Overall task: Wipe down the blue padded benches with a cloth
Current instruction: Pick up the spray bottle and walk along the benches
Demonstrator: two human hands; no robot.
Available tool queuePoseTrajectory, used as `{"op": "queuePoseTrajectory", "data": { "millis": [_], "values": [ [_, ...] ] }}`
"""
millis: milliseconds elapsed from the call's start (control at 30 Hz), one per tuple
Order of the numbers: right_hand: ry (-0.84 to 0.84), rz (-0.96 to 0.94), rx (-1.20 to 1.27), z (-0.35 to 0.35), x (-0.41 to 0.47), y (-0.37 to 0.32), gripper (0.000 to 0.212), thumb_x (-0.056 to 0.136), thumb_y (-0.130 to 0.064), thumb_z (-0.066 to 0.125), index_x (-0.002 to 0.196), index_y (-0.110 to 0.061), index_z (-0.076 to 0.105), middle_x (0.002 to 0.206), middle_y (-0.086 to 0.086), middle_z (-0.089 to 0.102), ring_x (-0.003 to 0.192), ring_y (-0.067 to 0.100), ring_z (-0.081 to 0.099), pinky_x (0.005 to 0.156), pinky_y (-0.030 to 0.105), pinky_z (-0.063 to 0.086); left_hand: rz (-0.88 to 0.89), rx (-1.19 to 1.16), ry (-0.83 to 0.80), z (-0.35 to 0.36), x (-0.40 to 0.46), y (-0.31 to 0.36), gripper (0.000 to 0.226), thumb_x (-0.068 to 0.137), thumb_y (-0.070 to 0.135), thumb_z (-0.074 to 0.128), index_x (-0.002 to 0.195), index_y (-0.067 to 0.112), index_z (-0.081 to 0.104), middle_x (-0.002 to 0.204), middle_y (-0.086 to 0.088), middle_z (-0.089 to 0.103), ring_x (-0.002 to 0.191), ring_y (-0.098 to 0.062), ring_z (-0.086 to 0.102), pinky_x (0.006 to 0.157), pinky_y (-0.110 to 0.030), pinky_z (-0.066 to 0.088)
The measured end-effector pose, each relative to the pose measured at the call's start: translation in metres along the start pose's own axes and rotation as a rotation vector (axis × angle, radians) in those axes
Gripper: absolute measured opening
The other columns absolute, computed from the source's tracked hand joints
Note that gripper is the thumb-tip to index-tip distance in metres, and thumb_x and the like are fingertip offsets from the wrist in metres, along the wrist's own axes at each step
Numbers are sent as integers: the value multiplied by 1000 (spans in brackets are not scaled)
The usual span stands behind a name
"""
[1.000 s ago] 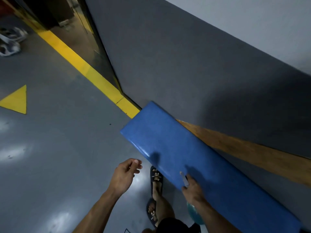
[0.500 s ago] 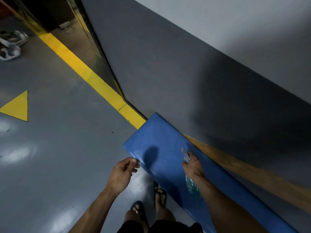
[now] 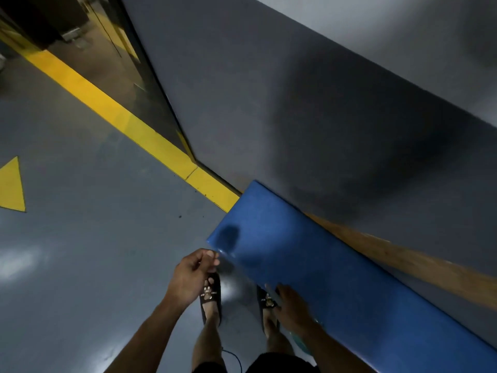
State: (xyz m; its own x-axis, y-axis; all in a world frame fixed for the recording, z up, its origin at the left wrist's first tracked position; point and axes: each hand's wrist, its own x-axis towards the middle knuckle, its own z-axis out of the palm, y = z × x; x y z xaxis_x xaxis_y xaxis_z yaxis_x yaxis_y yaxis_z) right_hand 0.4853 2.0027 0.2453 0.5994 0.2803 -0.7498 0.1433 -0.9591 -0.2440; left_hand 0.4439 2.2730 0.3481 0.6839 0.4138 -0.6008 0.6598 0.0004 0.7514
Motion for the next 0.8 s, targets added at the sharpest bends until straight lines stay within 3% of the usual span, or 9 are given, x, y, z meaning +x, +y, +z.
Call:
{"op": "queuePoseTrajectory", "data": {
  "millis": [100,167,233,333,400,533,667,767,800],
  "values": [
    [78,14,139,-6,14,-29,50,80,-39,48,125,-19,55,119,5,59,110,28,58,94,39,47,-11,-56,-5,-29,10,-4,24,102,21,51,91,15,72,79,4,75,72,-7,68,65,-12,49],
    [135,-3,170,-21,27,-53,50,79,-32,45,125,-16,55,114,6,59,105,28,59,87,42,49,12,-47,-29,-49,18,-6,23,101,21,52,92,14,72,82,2,76,73,-9,67,65,-11,48],
    [188,-8,213,-41,40,-78,47,82,-26,47,128,-17,52,116,3,58,107,29,58,87,42,50,29,-39,-57,-68,28,-9,22,101,22,52,93,15,72,84,2,76,74,-12,67,70,-15,49],
    [265,77,313,-73,57,-110,16,85,-16,56,100,-17,52,97,3,59,88,28,61,75,39,53,52,-43,-72,-90,42,-13,23,102,22,52,94,17,72,86,2,76,74,-12,68,80,-28,52],
    [271,143,292,-88,64,-126,12,87,-20,54,98,-18,48,97,4,59,86,27,61,70,34,50,63,-38,-74,-100,49,-15,23,102,23,52,93,18,72,87,3,76,74,-11,68,83,-34,53],
    [290,221,271,-91,62,-143,23,89,-23,52,111,-17,50,106,2,58,96,27,62,74,34,50,80,-27,-98,-109,56,-18,23,102,26,51,94,21,72,88,5,76,75,-10,68,81,-33,53],
    [218,103,244,-55,41,-144,26,88,-26,48,113,-21,51,107,4,56,101,28,60,71,34,48,92,9,-155,-106,57,-12,25,103,29,49,94,22,72,87,8,75,77,-11,67,82,-32,52],
    [145,-7,248,-13,16,-132,51,75,-38,33,124,-40,50,120,5,59,108,27,59,77,29,43,118,28,-190,-98,54,-2,26,103,28,49,93,22,72,84,10,74,75,-8,66,76,-29,50],
    [149,-26,258,-3,6,-128,63,73,-42,28,133,-36,48,128,6,57,115,28,57,83,27,41,131,33,-201,-93,52,2,26,103,28,49,94,22,72,83,10,74,74,-8,66,74,-27,49]
  ]
}}
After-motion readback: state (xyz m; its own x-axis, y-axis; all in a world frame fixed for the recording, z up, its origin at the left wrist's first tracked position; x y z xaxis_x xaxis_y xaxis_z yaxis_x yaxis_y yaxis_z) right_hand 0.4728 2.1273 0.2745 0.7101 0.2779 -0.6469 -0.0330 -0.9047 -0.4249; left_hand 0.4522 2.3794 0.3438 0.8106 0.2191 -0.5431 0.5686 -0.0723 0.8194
